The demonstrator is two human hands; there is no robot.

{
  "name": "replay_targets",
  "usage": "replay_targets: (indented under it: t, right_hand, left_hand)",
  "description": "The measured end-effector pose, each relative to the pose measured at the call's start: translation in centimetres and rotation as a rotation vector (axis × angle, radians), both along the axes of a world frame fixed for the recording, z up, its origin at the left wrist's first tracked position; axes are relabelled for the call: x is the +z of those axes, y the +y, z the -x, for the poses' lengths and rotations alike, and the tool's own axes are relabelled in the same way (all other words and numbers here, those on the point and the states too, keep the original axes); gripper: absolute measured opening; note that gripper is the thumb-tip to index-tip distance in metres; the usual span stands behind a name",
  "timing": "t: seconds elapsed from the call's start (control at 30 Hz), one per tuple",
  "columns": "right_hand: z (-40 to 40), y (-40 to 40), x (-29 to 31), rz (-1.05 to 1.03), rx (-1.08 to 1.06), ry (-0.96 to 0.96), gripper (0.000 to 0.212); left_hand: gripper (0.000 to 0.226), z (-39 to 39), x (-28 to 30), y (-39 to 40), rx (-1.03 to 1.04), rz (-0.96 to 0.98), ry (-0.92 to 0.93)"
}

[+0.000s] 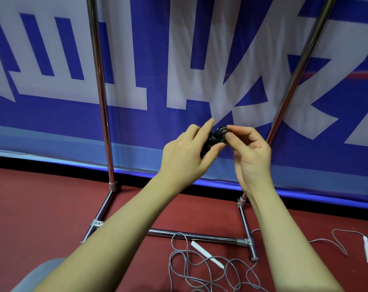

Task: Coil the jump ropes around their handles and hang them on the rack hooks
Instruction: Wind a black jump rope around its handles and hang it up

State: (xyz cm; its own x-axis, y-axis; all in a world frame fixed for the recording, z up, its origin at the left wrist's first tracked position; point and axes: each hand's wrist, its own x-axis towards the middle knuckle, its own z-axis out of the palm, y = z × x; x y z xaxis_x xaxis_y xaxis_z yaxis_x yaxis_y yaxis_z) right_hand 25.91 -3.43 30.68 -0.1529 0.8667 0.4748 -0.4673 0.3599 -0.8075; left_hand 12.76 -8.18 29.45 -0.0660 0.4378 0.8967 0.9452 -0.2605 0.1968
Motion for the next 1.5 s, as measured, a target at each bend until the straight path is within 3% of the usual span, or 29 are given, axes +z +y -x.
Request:
replay_targets:
  t: [0.3,0.43,0.53,0.6,0.73,0.87,0.97,1.03,1.23,1.4,1.5]
  right_hand:
    - [0.5,-0.5,0.3,-0.013,0.064,0.012,0.039]
    - [0.4,-0.6,0.4,-0.082,-0.033,-0.056,0.033]
    - [-0.1,-0.6,0.8,0.004,0.003,-0.003,0.021]
    - [-0.5,-0.3,0.7,0.021,0.017,-0.068,0.018]
    - [-1.1,0.2,0.4,0.028,0.156,-0.181,0.015]
    - [-1.5,0.5,0.5,0.198,0.313,-0.149,0.012]
    - [-1.4,0.7,0.2,0.259,0.398,-0.141,0.039]
    - [-1.2,0.6,0.1,0.283,0.432,-0.085,0.044]
    - [-0.1,-0.8,0.7,0.34,0.352,0.03,0.008]
    - [0.1,-1.0,0.5,0.257,0.301,0.018,0.017]
    - [-0.3,-0.4,0.5,0.241,0.4,0.019,0.008]
  left_hand:
    - [0.054,0.3,-0.2,-0.2,-0.043,-0.057,0.027]
    - [0.054,0.7,-0.3,-0.1,-0.041,-0.062,0.043]
    - [0.054,1.2,-0.4,0.0,-0.06,-0.068,0.146]
    - [0.054,1.4,-0.6,0.1,-0.066,-0.063,0.202]
    - [0.057,1.8,-0.8,0.1,-0.087,-0.073,0.243]
    - [0.059,1.7,-0.7,-0.1,-0.133,-0.084,0.238]
    - [0.061,1.6,-0.6,-0.2,-0.169,-0.09,0.225]
    - [0.062,1.5,-0.7,-0.3,-0.181,-0.089,0.216]
    - [0.056,1.3,-0.9,-0.3,-0.19,-0.055,0.182]
    - [0.053,0.4,-1.0,-0.4,-0.158,-0.026,0.067]
    - [0.054,0.4,-0.6,-0.4,-0.173,-0.021,0.045]
